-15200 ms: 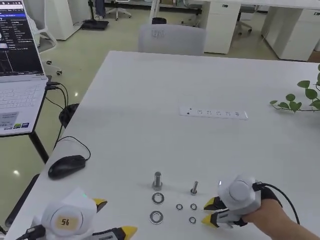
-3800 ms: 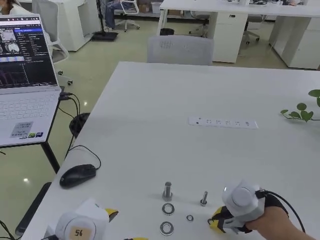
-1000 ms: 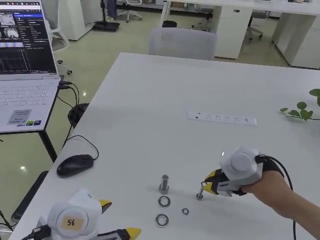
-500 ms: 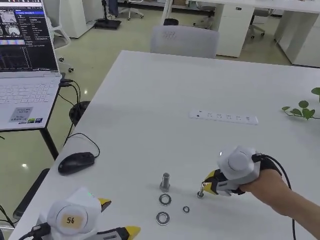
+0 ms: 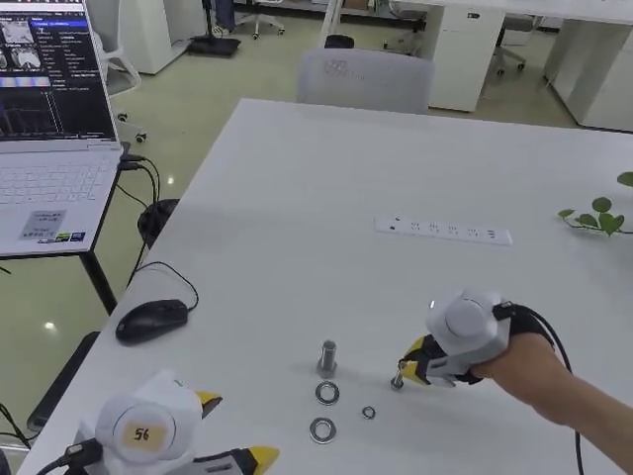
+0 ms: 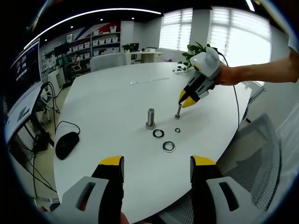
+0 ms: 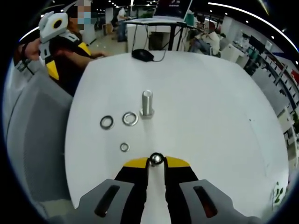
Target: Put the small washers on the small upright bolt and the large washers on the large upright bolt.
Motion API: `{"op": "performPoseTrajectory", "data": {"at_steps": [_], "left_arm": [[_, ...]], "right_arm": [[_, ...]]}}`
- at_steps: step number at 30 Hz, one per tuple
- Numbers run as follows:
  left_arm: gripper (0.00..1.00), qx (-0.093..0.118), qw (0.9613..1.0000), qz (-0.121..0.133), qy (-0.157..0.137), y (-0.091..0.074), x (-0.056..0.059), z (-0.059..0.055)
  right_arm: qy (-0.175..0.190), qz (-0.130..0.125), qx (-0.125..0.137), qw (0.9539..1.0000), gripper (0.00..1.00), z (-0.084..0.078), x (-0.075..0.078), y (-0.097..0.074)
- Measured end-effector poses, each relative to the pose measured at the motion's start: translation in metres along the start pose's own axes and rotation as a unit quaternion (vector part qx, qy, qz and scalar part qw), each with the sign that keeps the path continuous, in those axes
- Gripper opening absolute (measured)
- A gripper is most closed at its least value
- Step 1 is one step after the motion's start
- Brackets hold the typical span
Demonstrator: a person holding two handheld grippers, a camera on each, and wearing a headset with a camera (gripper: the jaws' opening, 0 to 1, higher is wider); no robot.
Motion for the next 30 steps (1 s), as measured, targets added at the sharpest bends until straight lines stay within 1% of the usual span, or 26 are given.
{"op": "performPoseTrajectory", "data": {"at_steps": [18,23,26,27,30], "left_arm": [[0.56,0.000,1.0000,0.001,-0.003,-0.0008,0.0002,-0.0018],[0.56,0.000,1.0000,0.001,-0.003,-0.0012,0.0003,-0.0017],[0.56,-0.001,1.0000,0.001,-0.003,-0.0016,0.0003,-0.0021],[0.56,-0.001,1.0000,0.001,-0.003,-0.0012,-0.0001,-0.0025],[0.56,-0.002,1.0000,0.001,-0.003,-0.0011,-0.0001,-0.0030]], "right_arm": [[-0.001,0.000,-0.004,1.0000,0.14,0.0043,-0.0007,0.0021],[-0.006,-0.001,-0.012,0.9999,0.14,0.0035,-0.0016,0.0023],[-0.012,-0.002,-0.022,0.9997,0.14,0.0030,-0.0027,0.0014],[-0.015,0.000,-0.029,0.9995,0.13,0.0022,-0.0032,0.0014],[-0.021,0.000,-0.033,0.9992,0.13,0.0047,-0.0037,0.0012]]}}
Point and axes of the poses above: the centre of the closed fingertips' face, and the gripper's own axes: y roughly forward along the fingers, x roughly to its right, z roughly out of its top, the point moved 6 cm from there along -y, roughly backward along the fingers, and after that the axes turned 2 degrees about y, right-handed, at the moved point
